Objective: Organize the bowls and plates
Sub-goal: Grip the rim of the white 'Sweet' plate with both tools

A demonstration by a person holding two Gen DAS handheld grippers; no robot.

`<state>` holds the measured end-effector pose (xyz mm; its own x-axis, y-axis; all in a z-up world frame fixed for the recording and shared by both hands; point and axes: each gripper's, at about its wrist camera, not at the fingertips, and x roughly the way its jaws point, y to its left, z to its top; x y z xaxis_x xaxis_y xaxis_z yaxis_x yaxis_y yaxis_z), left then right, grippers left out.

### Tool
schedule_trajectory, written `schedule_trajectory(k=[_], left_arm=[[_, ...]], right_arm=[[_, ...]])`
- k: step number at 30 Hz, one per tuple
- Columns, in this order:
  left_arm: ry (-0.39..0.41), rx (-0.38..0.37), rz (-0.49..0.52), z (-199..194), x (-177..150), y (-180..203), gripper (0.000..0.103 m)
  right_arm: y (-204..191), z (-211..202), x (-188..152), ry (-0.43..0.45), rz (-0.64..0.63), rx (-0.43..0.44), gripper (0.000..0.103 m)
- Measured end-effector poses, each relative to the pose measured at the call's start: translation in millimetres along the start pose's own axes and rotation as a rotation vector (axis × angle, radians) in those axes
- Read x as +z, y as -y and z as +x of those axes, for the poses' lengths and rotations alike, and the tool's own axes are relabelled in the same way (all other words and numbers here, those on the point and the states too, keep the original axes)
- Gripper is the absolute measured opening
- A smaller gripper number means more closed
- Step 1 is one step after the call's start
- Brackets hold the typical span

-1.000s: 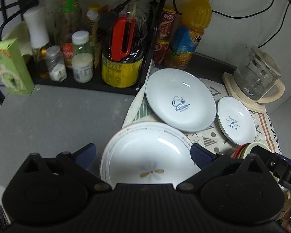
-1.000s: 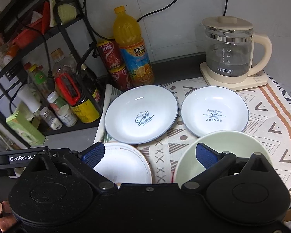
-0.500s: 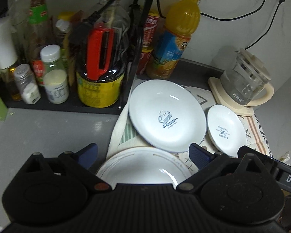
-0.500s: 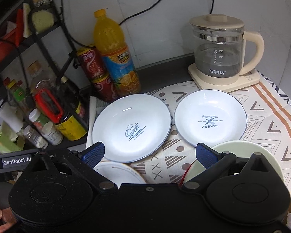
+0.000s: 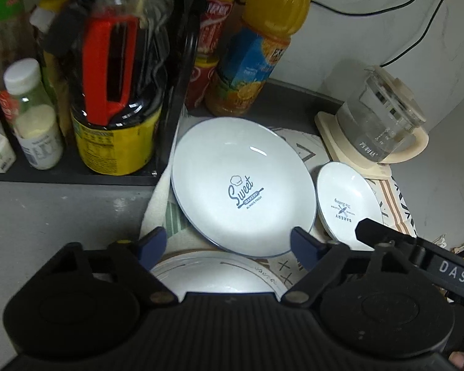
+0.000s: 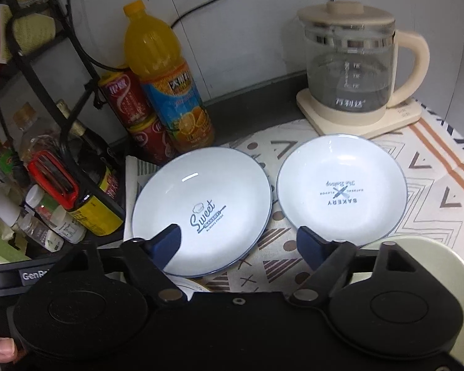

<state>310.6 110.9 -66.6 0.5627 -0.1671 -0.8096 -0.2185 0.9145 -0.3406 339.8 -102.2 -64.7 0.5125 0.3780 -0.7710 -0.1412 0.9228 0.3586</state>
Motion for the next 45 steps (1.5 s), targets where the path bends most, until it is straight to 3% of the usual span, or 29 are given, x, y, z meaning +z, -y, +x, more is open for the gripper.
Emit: schedule_trajectory(k=[3, 8, 25, 32, 37, 40, 45], left_arm=[[-0.022, -0.006, -0.008, 12, 2, -3, 0.067], [-0.038, -0.003, -0.037, 27, 4, -11, 0.058], [-0.107, 0.023, -0.074, 77, 13, -36, 0.037], [-0.129, 0.020, -0.059, 89, 15, -36, 0.028], [-0.137, 0.018, -0.062, 96, 15, -36, 0.025], [-0.135, 0.013, -0.070, 97, 15, -37, 0.021], [-0.101, 0.019, -0.045, 90, 17, -32, 0.020]], right_arm=[[-1, 11, 1, -0.025, 0.005, -0.004, 0.066], [-3, 31, 4, -0.072, 0.012, 0.002, 0.056], [-16, 98, -3, -0.221, 0.042, -0.065, 0.053], [-4, 119, -9, -0.254, 0.123, -0.040, 0.040], [-1, 122, -9, -0.214, 0.130, -0.048, 0.040], [1, 120, -11, -0.190, 0.103, -0.070, 0.027], [-12, 96, -6, -0.079, -0.020, -0.084, 0.020]])
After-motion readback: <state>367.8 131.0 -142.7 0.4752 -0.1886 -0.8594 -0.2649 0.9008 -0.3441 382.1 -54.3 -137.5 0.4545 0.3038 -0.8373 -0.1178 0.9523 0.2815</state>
